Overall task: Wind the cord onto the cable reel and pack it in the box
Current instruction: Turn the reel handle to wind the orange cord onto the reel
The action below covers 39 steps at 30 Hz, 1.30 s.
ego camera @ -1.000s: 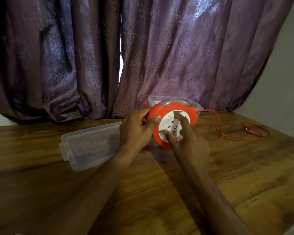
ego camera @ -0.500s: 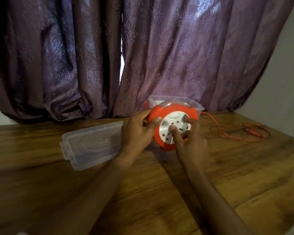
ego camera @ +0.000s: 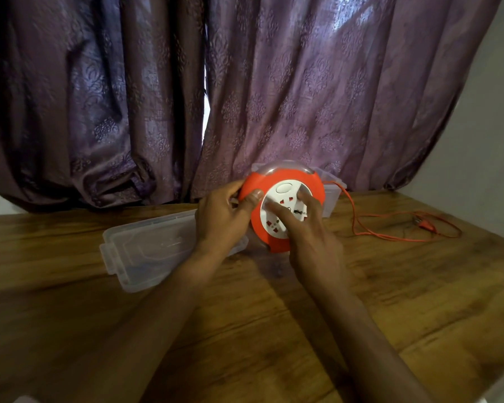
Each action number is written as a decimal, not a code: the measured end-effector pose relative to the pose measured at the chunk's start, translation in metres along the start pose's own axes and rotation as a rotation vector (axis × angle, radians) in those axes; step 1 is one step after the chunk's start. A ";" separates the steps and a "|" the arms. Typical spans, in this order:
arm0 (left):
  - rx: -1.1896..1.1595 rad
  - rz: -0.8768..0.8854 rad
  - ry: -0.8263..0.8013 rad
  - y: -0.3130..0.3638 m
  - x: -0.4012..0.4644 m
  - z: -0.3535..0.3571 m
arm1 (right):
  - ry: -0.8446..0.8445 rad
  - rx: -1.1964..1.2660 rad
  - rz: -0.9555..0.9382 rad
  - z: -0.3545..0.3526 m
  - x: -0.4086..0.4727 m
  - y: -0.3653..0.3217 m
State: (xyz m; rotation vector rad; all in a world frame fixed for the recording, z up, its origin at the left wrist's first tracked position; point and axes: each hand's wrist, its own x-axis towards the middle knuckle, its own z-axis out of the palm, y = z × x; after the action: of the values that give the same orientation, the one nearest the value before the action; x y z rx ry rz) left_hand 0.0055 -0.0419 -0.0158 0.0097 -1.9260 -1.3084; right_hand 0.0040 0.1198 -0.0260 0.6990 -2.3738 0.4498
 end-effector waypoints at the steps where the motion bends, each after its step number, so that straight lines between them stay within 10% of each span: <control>1: 0.000 0.002 -0.003 0.000 0.000 0.000 | 0.006 -0.009 0.006 0.000 0.000 0.000; 39: 0.096 0.015 0.016 0.019 -0.016 0.010 | 0.224 0.206 0.294 0.014 -0.002 -0.003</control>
State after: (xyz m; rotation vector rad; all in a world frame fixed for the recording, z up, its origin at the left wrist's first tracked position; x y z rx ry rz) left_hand 0.0178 -0.0187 -0.0120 0.0538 -1.9698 -1.2016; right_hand 0.0007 0.1118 -0.0373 0.3632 -2.2406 0.8610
